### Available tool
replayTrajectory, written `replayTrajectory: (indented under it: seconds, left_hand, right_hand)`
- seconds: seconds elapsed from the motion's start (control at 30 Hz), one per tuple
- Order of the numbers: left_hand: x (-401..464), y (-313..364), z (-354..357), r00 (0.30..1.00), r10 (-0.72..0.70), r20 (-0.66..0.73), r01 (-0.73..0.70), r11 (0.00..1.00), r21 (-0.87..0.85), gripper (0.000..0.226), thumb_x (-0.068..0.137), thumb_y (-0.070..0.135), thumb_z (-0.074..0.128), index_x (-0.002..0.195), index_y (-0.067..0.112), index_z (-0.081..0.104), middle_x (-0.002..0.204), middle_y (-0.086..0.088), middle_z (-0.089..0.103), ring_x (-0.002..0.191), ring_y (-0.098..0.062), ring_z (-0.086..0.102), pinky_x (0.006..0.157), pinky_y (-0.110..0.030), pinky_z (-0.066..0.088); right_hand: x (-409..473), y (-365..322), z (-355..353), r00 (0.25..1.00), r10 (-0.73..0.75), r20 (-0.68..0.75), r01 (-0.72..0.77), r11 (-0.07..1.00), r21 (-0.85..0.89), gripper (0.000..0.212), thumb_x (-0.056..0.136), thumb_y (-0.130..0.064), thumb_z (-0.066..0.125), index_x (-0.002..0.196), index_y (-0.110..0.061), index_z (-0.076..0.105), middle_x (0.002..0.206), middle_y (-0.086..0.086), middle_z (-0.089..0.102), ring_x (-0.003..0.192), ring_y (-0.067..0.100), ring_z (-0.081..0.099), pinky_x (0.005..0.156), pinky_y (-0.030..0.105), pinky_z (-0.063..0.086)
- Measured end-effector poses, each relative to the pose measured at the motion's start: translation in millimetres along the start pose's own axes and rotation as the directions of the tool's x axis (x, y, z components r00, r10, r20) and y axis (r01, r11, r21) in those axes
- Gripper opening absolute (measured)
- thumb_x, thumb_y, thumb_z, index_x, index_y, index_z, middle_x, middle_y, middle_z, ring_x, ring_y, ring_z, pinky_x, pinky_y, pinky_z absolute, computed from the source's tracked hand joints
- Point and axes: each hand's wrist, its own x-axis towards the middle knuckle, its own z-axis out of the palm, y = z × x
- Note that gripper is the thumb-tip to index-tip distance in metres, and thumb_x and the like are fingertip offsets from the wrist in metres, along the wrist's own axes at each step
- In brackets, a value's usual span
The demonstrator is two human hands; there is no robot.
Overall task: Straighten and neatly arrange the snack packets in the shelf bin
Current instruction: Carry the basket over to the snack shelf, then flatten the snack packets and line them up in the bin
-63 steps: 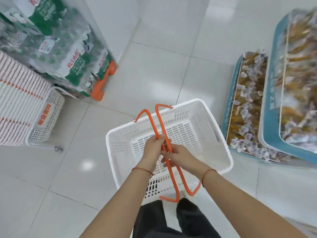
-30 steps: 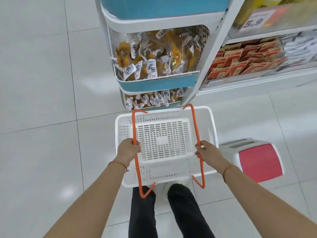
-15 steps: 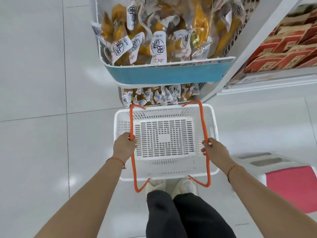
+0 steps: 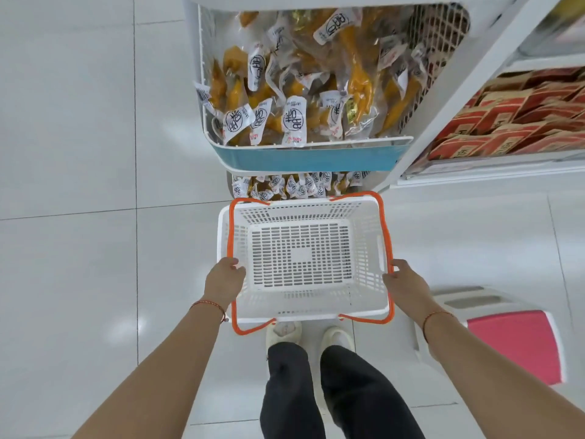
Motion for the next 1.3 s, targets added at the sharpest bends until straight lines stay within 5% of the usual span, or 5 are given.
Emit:
replayTrajectory:
  seconds: [0.13,0.2,0.53,0.9,1.3]
  left_hand:
    - [-53.8,15.0,-2.7,0.992,-0.091,0.087,0.106,0.978,-0.182,0.005,0.083,0.010,0.059,0.084,0.014,0.061,0.083,-0.009,0.058,0.077,-0.027,0.054,0.070,-0.030,0.041]
    - [-81.7,31.4,4.0,0.989,-0.090,0.120,0.117,0.963,-0.245,0.018,0.090,0.003,0.054,0.076,0.014,0.057,0.079,-0.007,0.055,0.069,-0.021,0.051,0.062,-0.028,0.039]
    - [-228.5,120.2,81.8,0.991,0.032,0.133,0.039,0.866,-0.499,0.005,0.097,0.008,0.054,0.096,0.007,0.060,0.077,-0.004,0.061,0.063,-0.014,0.055,0.053,-0.021,0.038]
    - [-308.8,186.2,140.0,0.920,0.384,0.080,-0.374,0.920,-0.115,0.015,0.095,0.012,0.055,0.104,0.014,0.067,0.110,-0.006,0.067,0.110,-0.028,0.061,0.098,-0.036,0.048]
    - [-274.8,333.4,248.3,0.923,0.354,-0.149,-0.316,0.921,0.228,0.027,0.097,0.016,0.046,0.117,0.019,0.063,0.116,-0.005,0.068,0.108,-0.026,0.062,0.085,-0.029,0.047]
  right_hand:
    - [-45.3,2.7,-32.3,0.994,-0.069,0.080,0.071,0.997,-0.020,0.040,0.097,-0.023,0.039,0.138,-0.023,0.039,0.099,0.005,0.064,0.070,0.019,0.059,0.064,0.029,0.047]
    - [-59.3,5.5,-54.3,0.989,-0.106,0.104,0.109,0.994,-0.017,0.039,0.098,-0.028,0.041,0.137,-0.024,0.041,0.111,0.006,0.064,0.077,0.020,0.062,0.069,0.028,0.049]
    - [-121.3,56.9,-192.7,0.955,-0.294,0.022,0.289,0.948,0.130,0.025,0.096,-0.018,0.047,0.118,-0.020,0.058,0.099,0.004,0.067,0.089,0.022,0.066,0.069,0.028,0.047]
    - [-136.1,81.8,-303.1,0.819,-0.526,-0.231,0.505,0.850,-0.147,0.023,0.097,-0.019,0.049,0.114,-0.020,0.064,0.107,0.001,0.068,0.087,0.018,0.061,0.073,0.024,0.042]
    - [-0.6,93.5,-450.0,0.723,-0.690,-0.007,0.530,0.562,-0.635,0.025,0.099,-0.028,0.040,0.110,-0.027,0.062,0.110,-0.004,0.067,0.096,0.019,0.063,0.076,0.029,0.050]
